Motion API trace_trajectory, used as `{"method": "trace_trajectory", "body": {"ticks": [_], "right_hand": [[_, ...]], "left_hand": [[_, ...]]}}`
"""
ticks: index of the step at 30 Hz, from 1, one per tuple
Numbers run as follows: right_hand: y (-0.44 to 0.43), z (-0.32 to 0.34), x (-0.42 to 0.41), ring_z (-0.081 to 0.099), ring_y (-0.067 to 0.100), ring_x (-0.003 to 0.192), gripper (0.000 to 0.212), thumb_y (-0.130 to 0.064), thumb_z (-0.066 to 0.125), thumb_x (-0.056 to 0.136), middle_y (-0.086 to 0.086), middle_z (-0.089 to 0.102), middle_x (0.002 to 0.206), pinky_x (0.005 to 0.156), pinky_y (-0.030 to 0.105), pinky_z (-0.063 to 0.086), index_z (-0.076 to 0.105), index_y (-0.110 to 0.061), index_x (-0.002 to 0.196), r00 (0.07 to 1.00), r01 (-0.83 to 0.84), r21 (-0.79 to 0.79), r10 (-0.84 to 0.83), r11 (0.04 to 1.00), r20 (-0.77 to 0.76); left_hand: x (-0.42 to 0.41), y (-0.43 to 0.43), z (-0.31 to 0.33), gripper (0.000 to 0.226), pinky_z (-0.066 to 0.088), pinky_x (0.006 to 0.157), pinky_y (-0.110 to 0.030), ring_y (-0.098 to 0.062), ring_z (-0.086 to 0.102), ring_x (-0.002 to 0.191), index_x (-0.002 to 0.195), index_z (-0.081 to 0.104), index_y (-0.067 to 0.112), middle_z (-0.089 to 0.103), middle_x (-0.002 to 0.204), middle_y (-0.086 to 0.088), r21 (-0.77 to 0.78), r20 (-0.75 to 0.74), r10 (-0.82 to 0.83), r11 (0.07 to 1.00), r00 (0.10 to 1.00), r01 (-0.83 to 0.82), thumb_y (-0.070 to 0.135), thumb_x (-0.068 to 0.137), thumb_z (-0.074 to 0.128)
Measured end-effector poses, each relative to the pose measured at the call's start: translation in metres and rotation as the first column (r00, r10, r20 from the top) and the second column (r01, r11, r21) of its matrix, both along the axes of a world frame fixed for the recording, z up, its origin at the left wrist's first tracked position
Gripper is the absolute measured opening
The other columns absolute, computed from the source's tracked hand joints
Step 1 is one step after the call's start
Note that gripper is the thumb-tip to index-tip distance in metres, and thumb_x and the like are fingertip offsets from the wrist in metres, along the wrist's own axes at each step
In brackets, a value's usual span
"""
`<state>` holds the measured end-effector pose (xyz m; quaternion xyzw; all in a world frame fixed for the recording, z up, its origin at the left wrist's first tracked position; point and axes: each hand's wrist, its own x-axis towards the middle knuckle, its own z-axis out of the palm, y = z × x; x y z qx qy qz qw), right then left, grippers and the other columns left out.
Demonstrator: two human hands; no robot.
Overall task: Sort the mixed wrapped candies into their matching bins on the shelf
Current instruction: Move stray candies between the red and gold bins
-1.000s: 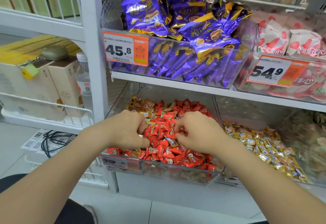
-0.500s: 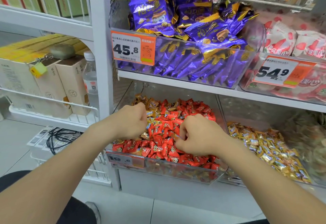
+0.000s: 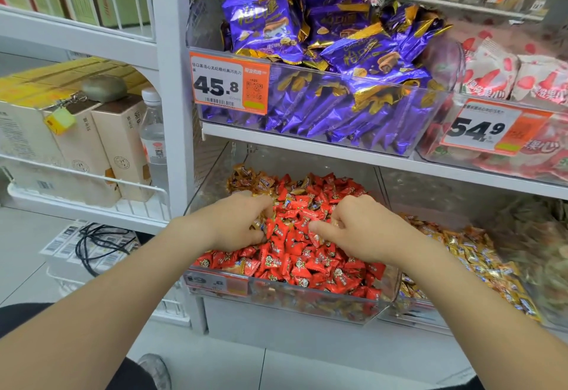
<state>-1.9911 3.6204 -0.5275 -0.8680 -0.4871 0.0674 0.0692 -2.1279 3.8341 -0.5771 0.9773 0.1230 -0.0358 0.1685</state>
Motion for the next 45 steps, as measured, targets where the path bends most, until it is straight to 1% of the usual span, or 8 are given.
{"method": "trace_trajectory", "body": {"ticks": [4,8,12,17,26,33,37,45], "right_hand": [[-0.002,0.007,0.002,0.06,0.002,0.047,0.042,-0.039,0.068,0.095,-0.004,0.071,0.056,0.051,0.013,0.042,0.074,-0.009,0.066,0.988,0.075,-0.002,-0.075,0.997,-0.136],[-0.002,0.016,-0.002,0.055,0.003,0.043,0.025,-0.024,0.067,0.09,-0.004,0.073,0.058,0.053,0.02,0.053,0.079,-0.014,0.071,0.966,0.099,-0.021,-0.102,0.995,-0.239],[-0.001,0.018,-0.006,0.062,0.008,0.046,0.021,-0.016,0.063,0.087,-0.003,0.075,0.063,0.049,0.019,0.048,0.078,-0.014,0.072,0.956,0.139,0.132,-0.098,0.981,-0.275],[0.013,0.007,-0.009,0.07,0.024,0.052,0.035,0.004,0.044,0.092,0.005,0.077,0.075,0.045,0.029,0.051,0.07,-0.016,0.103,0.886,0.079,0.355,0.098,0.932,-0.454],[0.039,-0.023,-0.005,0.068,0.021,0.096,0.018,-0.039,0.054,0.105,-0.013,0.07,0.088,0.068,0.033,0.043,0.071,-0.037,0.111,0.956,-0.241,0.167,0.204,0.956,0.213],[0.054,-0.031,-0.013,0.067,0.024,0.105,0.038,-0.063,0.064,0.095,-0.01,0.067,0.097,0.071,0.036,0.047,0.067,-0.036,0.122,0.962,-0.25,0.115,0.233,0.961,0.143],[0.055,-0.038,-0.019,0.065,0.031,0.112,0.05,-0.065,0.057,0.098,0.002,0.072,0.114,0.071,0.039,0.044,0.06,-0.032,0.135,0.962,-0.208,-0.001,0.205,0.978,0.183],[0.057,-0.041,-0.017,0.064,0.026,0.097,0.02,-0.041,0.069,0.094,-0.001,0.07,0.093,0.082,0.044,0.058,0.071,-0.022,0.092,0.992,-0.128,0.053,0.128,0.99,0.008]], "left_hand": [[-0.001,-0.002,-0.002,0.024,0.04,0.076,-0.035,-0.018,0.049,0.092,0.103,0.044,0.028,0.05,0.101,0.001,-0.016,0.03,0.006,1.0,1.0,-0.006,0.04,0.099,0.065],[-0.004,-0.005,0.007,0.014,0.047,0.068,-0.04,-0.02,0.058,0.082,0.093,0.055,0.016,0.063,0.087,-0.003,-0.06,0.102,0.07,0.996,0.992,-0.065,0.022,0.104,0.048],[-0.008,-0.001,0.011,0.025,0.049,0.077,-0.035,-0.02,0.058,0.093,0.11,0.065,0.014,0.059,0.101,0.0,-0.018,0.042,0.092,0.996,0.995,-0.091,0.005,0.099,0.045],[-0.009,0.006,0.0,0.032,0.047,0.103,-0.047,-0.026,0.056,0.11,0.136,0.051,0.024,0.043,0.117,-0.001,-0.007,-0.12,0.068,0.998,0.99,-0.07,0.038,0.107,0.051],[-0.012,-0.001,0.002,0.026,0.046,0.077,-0.04,-0.024,0.053,0.089,0.088,0.039,0.034,0.046,0.096,0.003,0.041,0.027,0.007,0.999,1.0,-0.008,0.038,0.096,0.064],[-0.017,-0.006,0.019,0.033,0.041,0.058,-0.035,-0.023,0.059,0.069,0.077,0.056,0.018,0.059,0.072,-0.003,0.05,0.073,0.137,0.989,0.988,-0.141,0.045,0.095,0.049],[-0.02,-0.005,0.023,0.028,0.057,0.072,-0.044,-0.022,0.064,0.072,0.089,0.069,0.019,0.063,0.071,0.003,0.018,0.074,0.156,0.987,0.985,-0.158,0.036,0.096,0.047],[-0.022,0.001,0.017,0.034,0.049,0.099,-0.041,-0.021,0.057,0.112,0.118,0.069,0.032,0.05,0.115,0.005,0.06,-0.027,0.097,0.994,0.995,-0.095,0.015,0.099,0.046]]}}
